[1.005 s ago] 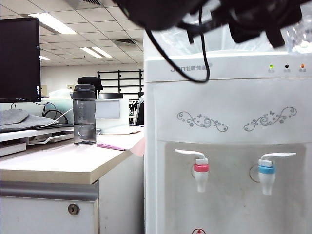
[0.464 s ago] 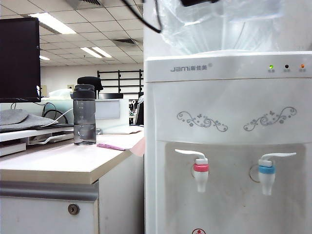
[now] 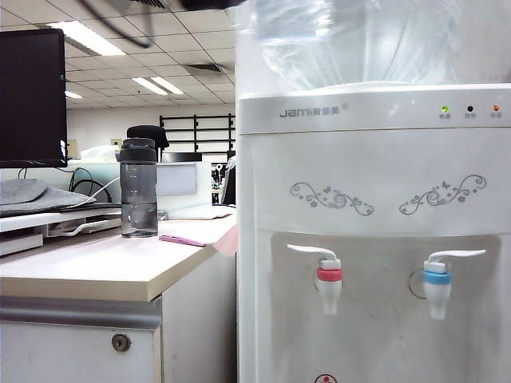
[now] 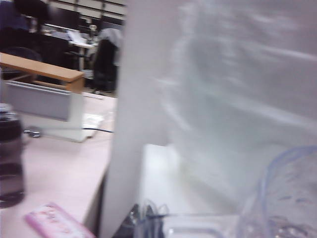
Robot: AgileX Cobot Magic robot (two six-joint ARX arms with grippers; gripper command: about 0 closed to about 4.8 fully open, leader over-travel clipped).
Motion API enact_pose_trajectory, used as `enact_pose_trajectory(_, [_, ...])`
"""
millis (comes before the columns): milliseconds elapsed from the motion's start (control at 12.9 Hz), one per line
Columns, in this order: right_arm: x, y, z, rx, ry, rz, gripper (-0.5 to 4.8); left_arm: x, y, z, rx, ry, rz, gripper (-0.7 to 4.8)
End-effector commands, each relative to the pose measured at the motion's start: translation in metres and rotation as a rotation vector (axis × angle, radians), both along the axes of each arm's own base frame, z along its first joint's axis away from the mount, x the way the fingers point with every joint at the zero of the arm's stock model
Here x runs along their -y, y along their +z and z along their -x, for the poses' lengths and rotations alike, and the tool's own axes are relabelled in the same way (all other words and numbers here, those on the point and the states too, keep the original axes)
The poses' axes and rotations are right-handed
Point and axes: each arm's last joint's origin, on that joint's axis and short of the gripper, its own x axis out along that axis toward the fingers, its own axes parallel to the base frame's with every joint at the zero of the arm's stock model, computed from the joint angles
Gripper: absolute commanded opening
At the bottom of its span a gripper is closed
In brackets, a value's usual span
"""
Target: Pick up the plastic mug from the left desk, go to the cold water outlet of the water dispenser, press the vertical switch to get some water, then put the mug back on the desk.
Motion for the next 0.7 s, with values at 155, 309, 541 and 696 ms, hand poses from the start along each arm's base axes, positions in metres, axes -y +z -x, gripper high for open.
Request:
enact_pose_trajectory(155, [0.000, 0.000, 0.000, -0.009, 0.000, 0.001, -0.01, -0.052, 0.000, -0.034, 0.027, 0.169, 0.047, -0.05])
enact_pose_trajectory(309, [0.000, 0.000, 0.000, -0.010, 0.000, 0.001, -0.01, -0.080, -0.001, -0.057, 0.037, 0.213, 0.047, -0.05])
enact_pose_trajectory(541, [0.000, 0.000, 0.000, -0.010, 0.000, 0.001, -0.01, -0.116, -0.009, -0.083, -0.014, 0.238, 0.017, -0.05])
enact_pose_trajectory(696, [0.000, 0.000, 0.000, -0.010, 0.000, 0.001, -0.01, -0.130, -0.014, -0.089, -0.036, 0.243, 0.040, -0.05])
